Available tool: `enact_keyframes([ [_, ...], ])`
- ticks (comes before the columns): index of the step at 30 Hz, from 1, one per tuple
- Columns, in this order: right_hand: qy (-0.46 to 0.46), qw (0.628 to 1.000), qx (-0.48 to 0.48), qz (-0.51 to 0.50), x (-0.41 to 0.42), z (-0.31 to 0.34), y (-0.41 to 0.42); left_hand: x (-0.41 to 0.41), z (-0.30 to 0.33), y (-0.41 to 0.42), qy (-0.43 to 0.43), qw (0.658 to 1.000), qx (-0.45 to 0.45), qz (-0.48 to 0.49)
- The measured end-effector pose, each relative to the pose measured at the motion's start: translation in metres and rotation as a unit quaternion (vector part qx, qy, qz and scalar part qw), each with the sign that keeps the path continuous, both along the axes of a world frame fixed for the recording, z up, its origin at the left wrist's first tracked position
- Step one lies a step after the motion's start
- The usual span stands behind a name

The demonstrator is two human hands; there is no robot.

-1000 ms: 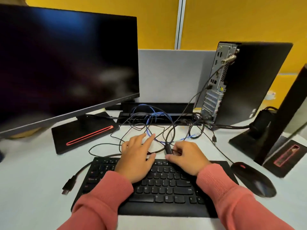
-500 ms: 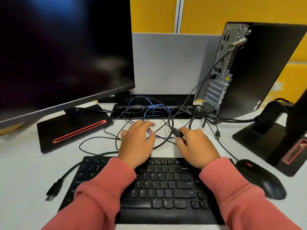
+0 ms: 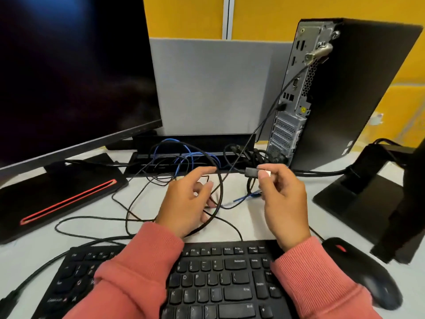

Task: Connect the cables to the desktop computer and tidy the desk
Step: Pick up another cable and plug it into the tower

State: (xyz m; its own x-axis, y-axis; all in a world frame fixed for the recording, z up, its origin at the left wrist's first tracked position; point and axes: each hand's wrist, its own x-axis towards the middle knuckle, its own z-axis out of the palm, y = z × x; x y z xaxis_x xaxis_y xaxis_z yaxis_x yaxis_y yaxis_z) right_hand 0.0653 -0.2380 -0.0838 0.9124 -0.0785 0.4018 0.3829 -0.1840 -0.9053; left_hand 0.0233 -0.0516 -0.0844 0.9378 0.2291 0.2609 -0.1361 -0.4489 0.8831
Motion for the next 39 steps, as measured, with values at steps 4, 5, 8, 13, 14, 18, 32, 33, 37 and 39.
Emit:
enact_keyframes([
  [4, 0.026, 0.998, 0.062, 0.006, 0.005, -0.003, -0.003, 0.003, -0.004, 0.000, -0.015, 0.995, 0.101, 0.013],
  [5, 0.034, 0.996, 0.077, 0.008, 0.006, -0.003, -0.003, 0.004, -0.004, 0.001, -0.021, 0.988, 0.149, 0.033],
  [8, 0.051, 0.991, 0.121, 0.027, 0.004, 0.001, -0.005, 0.007, 0.004, 0.000, -0.051, 0.948, 0.299, 0.094],
  [13, 0.068, 0.982, 0.168, 0.051, 0.004, -0.001, -0.004, 0.039, 0.023, -0.011, -0.174, 0.884, 0.433, 0.009],
  [14, 0.070, 0.981, 0.174, 0.052, 0.005, -0.001, -0.005, 0.049, 0.022, -0.012, -0.194, 0.872, 0.449, -0.022],
  [18, 0.071, 0.981, 0.170, 0.062, 0.004, -0.005, -0.008, 0.071, 0.007, 0.000, -0.220, 0.847, 0.480, -0.056],
  [32, 0.066, 0.992, 0.043, 0.101, 0.004, 0.023, 0.019, 0.063, 0.003, 0.008, -0.143, 0.905, 0.396, -0.056],
  [33, 0.071, 0.990, 0.044, 0.110, 0.007, 0.026, 0.026, 0.065, 0.001, 0.009, -0.147, 0.899, 0.407, -0.070],
  [37, 0.058, 0.989, 0.083, 0.104, 0.017, 0.031, 0.040, 0.067, -0.006, 0.013, -0.145, 0.872, 0.458, -0.097],
  [39, 0.080, 0.979, 0.149, 0.113, 0.018, 0.030, 0.037, 0.066, -0.010, 0.015, -0.127, 0.918, 0.366, -0.085],
])
